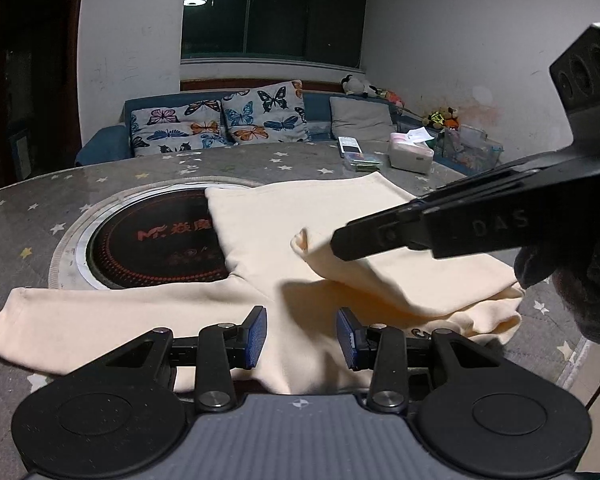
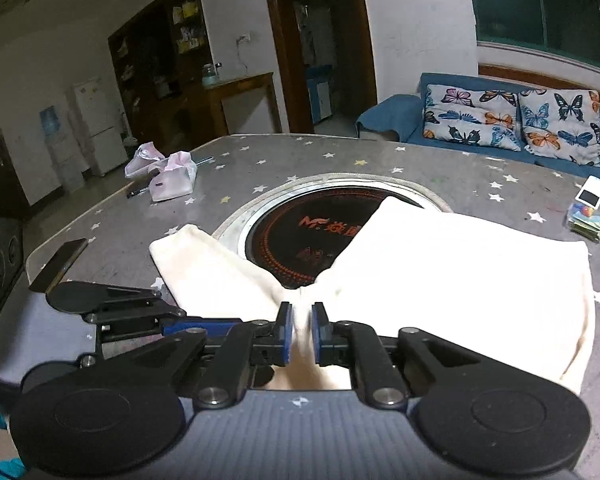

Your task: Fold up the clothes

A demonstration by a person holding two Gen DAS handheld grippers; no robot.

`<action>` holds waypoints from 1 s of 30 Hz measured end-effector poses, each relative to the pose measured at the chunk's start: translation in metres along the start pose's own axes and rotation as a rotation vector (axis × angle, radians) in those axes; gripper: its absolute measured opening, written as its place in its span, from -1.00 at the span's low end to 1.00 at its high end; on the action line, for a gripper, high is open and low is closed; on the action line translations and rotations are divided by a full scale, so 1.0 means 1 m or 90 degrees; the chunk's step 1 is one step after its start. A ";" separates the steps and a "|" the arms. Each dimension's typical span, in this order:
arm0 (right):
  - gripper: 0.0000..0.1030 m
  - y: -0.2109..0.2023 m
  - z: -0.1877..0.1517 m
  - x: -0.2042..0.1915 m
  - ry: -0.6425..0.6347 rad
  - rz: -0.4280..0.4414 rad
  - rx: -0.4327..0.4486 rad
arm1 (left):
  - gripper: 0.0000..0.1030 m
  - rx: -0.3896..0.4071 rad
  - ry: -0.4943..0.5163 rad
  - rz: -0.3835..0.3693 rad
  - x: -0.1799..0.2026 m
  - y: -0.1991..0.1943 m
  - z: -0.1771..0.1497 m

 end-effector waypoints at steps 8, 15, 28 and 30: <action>-0.67 -0.044 -0.001 0.055 0.021 -0.093 0.019 | -0.19 0.006 0.001 0.000 -0.001 0.003 0.004; -0.67 -0.068 -0.025 0.126 0.059 -0.209 0.001 | -0.23 -0.024 0.004 0.000 0.002 0.021 0.004; -0.67 -0.047 -0.012 0.142 -0.060 -0.195 -0.029 | -0.23 -0.029 0.002 0.022 -0.007 0.034 0.014; -0.67 -0.041 -0.009 0.141 -0.094 -0.181 -0.049 | -0.23 -0.025 0.000 0.029 -0.012 0.032 0.014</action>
Point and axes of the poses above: each gripper's, at about its wrist camera, not at the fingertips, and y roughly the way its jaws point, x to its right, z to its top, the point moved 7 cm from there along y, roughly the way its jaws point, and after that the axes turned 13 degrees about y, right-handed, at the moved point
